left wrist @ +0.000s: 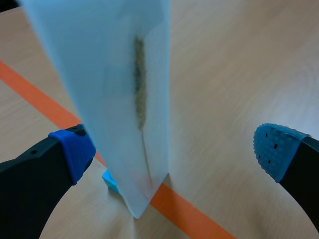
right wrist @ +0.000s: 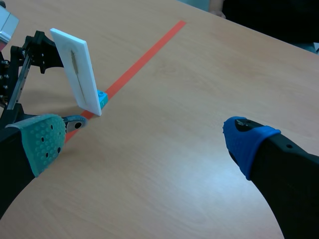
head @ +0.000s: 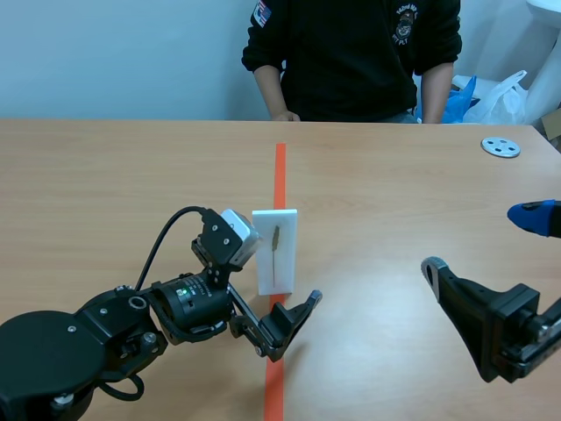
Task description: Sort the leaf by its shape. The table is split by an orange tape line. A compound leaf with several leaflets goes to the left side, a simple leaf with one blade goes to the right side. Return to the home posture when a red brick is placed on the table.
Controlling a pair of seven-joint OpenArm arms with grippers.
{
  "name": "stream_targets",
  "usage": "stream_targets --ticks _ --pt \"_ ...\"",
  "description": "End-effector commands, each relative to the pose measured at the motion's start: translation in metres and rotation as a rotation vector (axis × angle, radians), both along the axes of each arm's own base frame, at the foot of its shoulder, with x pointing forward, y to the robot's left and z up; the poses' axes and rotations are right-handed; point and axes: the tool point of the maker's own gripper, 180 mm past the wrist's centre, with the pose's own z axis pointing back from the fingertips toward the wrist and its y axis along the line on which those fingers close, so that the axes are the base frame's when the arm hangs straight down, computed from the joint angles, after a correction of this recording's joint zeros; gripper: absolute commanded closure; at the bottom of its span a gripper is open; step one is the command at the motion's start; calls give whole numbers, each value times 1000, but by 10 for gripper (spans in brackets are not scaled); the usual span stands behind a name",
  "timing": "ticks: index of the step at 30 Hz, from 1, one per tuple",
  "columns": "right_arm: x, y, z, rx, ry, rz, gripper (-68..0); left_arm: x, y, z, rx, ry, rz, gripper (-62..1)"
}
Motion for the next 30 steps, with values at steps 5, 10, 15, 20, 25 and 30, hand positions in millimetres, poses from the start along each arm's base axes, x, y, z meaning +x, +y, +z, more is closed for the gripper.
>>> stream_targets --ticks 5,10,15,20,25,30 --pt "3 -1 9 12 -33 -5 -679 8 -1 10 -20 -37 24 -428" --pt "3 0 10 13 -36 -4 -679 8 -1 10 -18 -36 24 -241" --pt "3 0 10 13 -35 -4 -679 8 -1 10 -18 -37 24 -74" --pt "3 0 10 13 -35 -4 -679 11 1 15 -60 -35 47 -40" --pt "3 0 10 13 -35 -4 -679 23 3 42 -162 -56 91 -40" --pt "3 0 10 13 -35 -4 -679 51 24 72 -218 -100 222 -40"
